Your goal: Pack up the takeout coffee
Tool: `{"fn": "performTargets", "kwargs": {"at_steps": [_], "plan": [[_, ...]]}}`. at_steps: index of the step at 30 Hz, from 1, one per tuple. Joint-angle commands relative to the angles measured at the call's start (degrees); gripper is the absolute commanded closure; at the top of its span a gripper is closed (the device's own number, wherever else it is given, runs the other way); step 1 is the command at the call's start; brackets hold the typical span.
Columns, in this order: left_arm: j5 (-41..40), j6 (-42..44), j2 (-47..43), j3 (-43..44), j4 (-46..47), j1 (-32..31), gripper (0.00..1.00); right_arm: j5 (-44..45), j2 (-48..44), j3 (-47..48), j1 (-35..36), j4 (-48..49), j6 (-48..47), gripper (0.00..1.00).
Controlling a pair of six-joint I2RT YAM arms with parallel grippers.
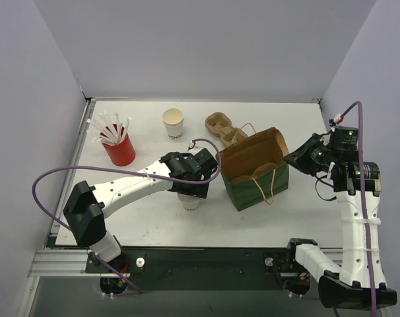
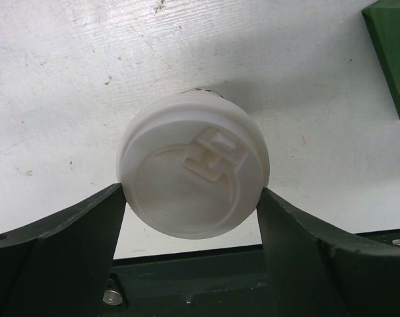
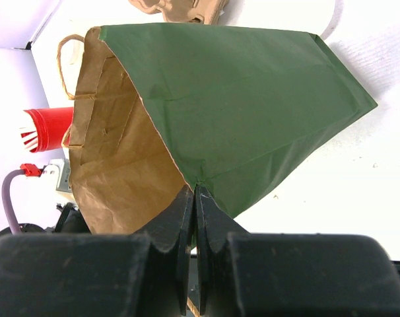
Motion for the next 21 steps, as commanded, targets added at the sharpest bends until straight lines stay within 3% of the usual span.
{"fn": "performTargets", "kwargs": {"at_steps": [1,6,9,11,14,21], "plan": [[-2.7,-0.3,1.9,-1.7,-5.7,0.1,0.14,-0.5,-0.9,-0.2,-0.5,0.3,0.1,1.00],[-2.7,-0.7,1.8,-2.2,-5.2,0.0,0.19,-0.5,-0.9,-0.3,-0.4,0.4,0.4,1.00],[-2.9,-0.6,1.3,-2.3,-5.1,0.1,0.28,-0.6,-1.1,-0.4,-0.4,0.4,0.4,1.00],[-3.2,-0.2,0.9,-1.5,-5.2,0.1,0.42,-0.6,-1.2,-0.4,-0.4,0.4,0.3,1.00],[-3.5,0.3,0.3,1.3,-7.1,0.2,0.52,-1.1,-0.9,-0.4,-0.4,0.5,0.2,1.00],[-5.2,0.2,-1.1,11.1,-14.5,0.2,0.60,-3.0,-0.2,-0.1,-0.2,0.7,0.5,1.00]]}}
